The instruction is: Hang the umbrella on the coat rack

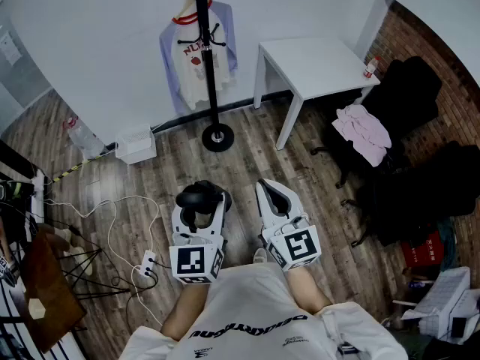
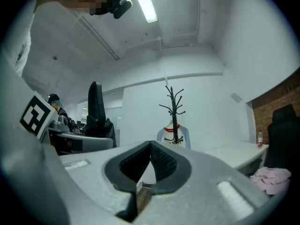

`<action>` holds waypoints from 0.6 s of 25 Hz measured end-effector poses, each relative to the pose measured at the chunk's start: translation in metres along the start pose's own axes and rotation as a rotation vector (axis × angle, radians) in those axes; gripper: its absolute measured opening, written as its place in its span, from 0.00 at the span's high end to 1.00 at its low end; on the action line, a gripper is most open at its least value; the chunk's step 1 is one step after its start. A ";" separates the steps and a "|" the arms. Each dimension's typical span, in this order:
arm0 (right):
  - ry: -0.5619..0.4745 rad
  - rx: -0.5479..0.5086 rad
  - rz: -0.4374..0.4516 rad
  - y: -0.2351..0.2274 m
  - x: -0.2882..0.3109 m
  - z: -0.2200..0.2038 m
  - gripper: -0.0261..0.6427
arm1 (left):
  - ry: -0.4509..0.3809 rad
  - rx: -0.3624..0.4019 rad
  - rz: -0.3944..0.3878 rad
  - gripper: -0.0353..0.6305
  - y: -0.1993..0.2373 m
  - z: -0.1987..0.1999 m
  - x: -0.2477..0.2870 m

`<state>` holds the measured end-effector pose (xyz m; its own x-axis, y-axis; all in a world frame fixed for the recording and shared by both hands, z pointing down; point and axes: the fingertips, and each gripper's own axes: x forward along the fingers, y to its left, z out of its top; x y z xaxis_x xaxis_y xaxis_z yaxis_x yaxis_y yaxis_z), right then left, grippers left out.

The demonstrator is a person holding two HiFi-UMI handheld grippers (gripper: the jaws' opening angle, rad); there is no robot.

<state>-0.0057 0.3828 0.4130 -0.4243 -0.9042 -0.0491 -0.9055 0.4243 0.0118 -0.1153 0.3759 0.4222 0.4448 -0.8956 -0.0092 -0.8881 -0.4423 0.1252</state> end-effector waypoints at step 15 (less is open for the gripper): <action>0.002 0.050 0.045 -0.040 -0.006 -0.011 0.97 | 0.025 0.009 0.038 0.58 -0.028 -0.015 0.025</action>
<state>0.0327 0.3712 0.4238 -0.4648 -0.8841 -0.0481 -0.8838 0.4666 -0.0357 -0.0771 0.3666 0.4332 0.4134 -0.9103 0.0203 -0.9053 -0.4086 0.1161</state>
